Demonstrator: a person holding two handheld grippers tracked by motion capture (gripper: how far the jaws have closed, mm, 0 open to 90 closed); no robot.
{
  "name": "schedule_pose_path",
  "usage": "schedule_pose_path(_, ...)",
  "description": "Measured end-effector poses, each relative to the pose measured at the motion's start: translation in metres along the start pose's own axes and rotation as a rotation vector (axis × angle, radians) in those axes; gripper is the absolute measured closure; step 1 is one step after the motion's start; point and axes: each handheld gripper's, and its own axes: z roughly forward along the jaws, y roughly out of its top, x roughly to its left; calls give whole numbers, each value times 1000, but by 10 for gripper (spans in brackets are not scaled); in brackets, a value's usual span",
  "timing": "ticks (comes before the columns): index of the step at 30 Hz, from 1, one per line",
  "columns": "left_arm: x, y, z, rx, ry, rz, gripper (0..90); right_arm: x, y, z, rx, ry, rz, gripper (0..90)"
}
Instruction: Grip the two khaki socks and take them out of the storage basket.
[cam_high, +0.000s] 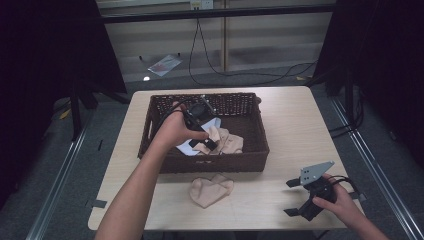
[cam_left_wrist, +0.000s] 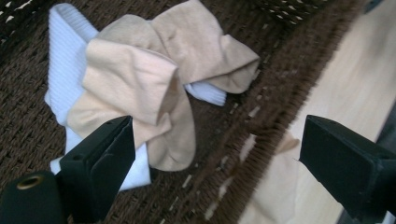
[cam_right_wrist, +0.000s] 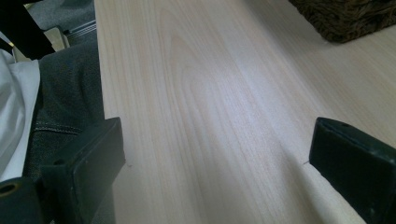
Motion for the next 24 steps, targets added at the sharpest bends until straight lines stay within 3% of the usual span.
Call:
schedule_pose_path(6, 12, 2, 14, 5, 2, -16, 110, 0, 0, 0, -2, 3, 0, 32)
schedule_pose_path(11, 18, 3, 23, -18, 16, -33, 120, 0, 0, 0, -3, 4, -1, 32)
schedule_pose_path(18, 27, 5, 34, 9, 28, -48, 128, 0, 0, 0, -5, 5, -2, 32)
schedule_pose_path(24, 30, 5, 44, 1, 30, -49, 150, 0, 0, 0, -6, 9, -3, 32)
